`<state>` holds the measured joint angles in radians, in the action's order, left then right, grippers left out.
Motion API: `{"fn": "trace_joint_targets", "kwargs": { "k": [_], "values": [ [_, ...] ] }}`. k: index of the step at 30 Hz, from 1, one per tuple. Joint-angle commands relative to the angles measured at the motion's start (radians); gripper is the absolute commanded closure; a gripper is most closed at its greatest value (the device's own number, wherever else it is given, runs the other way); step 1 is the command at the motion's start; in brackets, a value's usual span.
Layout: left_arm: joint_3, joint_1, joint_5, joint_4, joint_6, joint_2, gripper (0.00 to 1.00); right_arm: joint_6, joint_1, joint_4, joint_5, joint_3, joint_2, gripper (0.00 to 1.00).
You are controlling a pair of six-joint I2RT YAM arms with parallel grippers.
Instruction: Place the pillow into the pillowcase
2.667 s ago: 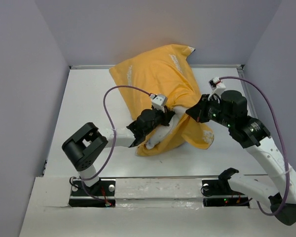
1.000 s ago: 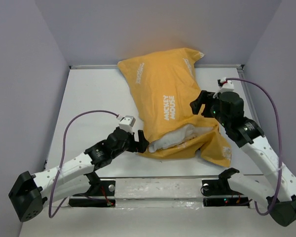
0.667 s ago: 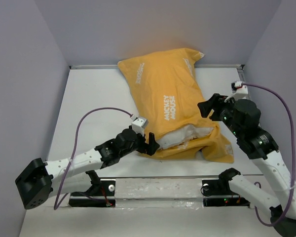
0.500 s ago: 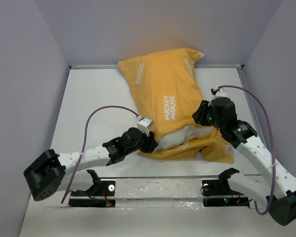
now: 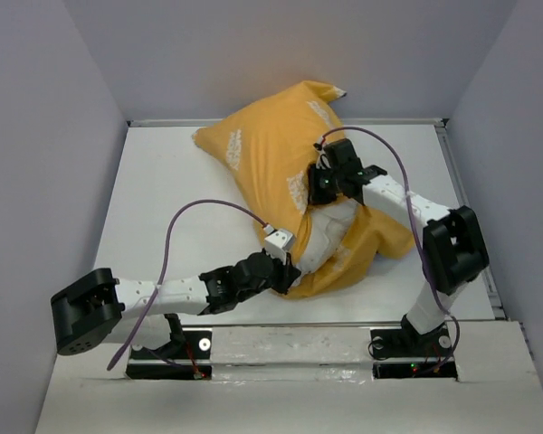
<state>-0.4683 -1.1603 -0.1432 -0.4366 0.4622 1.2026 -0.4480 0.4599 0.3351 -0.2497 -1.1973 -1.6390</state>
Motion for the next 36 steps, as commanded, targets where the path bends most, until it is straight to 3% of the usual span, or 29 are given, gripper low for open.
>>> {"fn": "trace_joint_targets", "kwargs": {
  "k": [1,3,5,8,10,13,15,18,19,25,31,34,35,36],
  "values": [
    [0.017,-0.113,0.065,-0.207,0.139,0.011,1.00,0.032,0.135,-0.144,-0.245,-0.318,-0.171,0.85],
    [0.017,-0.114,0.048,-0.237,0.156,0.023,1.00,0.025,0.146,-0.134,-0.272,-0.360,-0.174,0.73],
    [0.017,-0.113,-0.004,-0.252,0.159,0.012,1.00,0.041,0.146,-0.104,-0.216,-0.346,-0.113,0.44],
    [0.002,-0.113,-0.054,-0.274,0.147,0.000,1.00,0.080,0.146,-0.044,-0.122,-0.289,-0.010,0.31],
    [-0.019,-0.111,-0.085,-0.289,0.142,0.002,1.00,0.084,0.146,-0.030,-0.091,-0.246,0.118,0.28],
    [-0.032,-0.095,-0.139,-0.306,0.167,0.011,1.00,0.072,0.146,-0.027,-0.025,-0.105,0.304,0.27],
    [-0.029,-0.069,-0.136,-0.335,0.184,0.012,1.00,0.059,0.146,-0.031,0.035,0.025,0.387,0.35],
    [-0.006,-0.049,-0.134,-0.358,0.203,-0.003,1.00,-0.003,0.146,-0.074,0.089,0.166,0.493,0.77],
    [0.022,-0.035,-0.134,-0.382,0.222,-0.012,1.00,-0.047,0.146,-0.097,0.099,0.265,0.513,1.00],
    [0.163,0.005,-0.196,-0.436,0.320,-0.133,1.00,-0.144,0.146,-0.246,0.167,0.511,0.527,1.00],
    [0.325,0.030,-0.202,-0.545,0.421,-0.264,1.00,-0.165,0.155,-0.309,0.122,0.516,0.409,0.89],
    [0.370,0.034,-0.202,-0.568,0.444,-0.291,1.00,-0.170,0.198,-0.323,0.144,0.522,0.343,0.63],
    [0.378,0.034,-0.202,-0.562,0.450,-0.293,1.00,-0.170,0.207,-0.324,0.142,0.515,0.326,0.48],
    [0.385,0.037,-0.202,-0.559,0.470,-0.293,1.00,-0.169,0.229,-0.323,0.151,0.506,0.309,0.43]
  ]
}}
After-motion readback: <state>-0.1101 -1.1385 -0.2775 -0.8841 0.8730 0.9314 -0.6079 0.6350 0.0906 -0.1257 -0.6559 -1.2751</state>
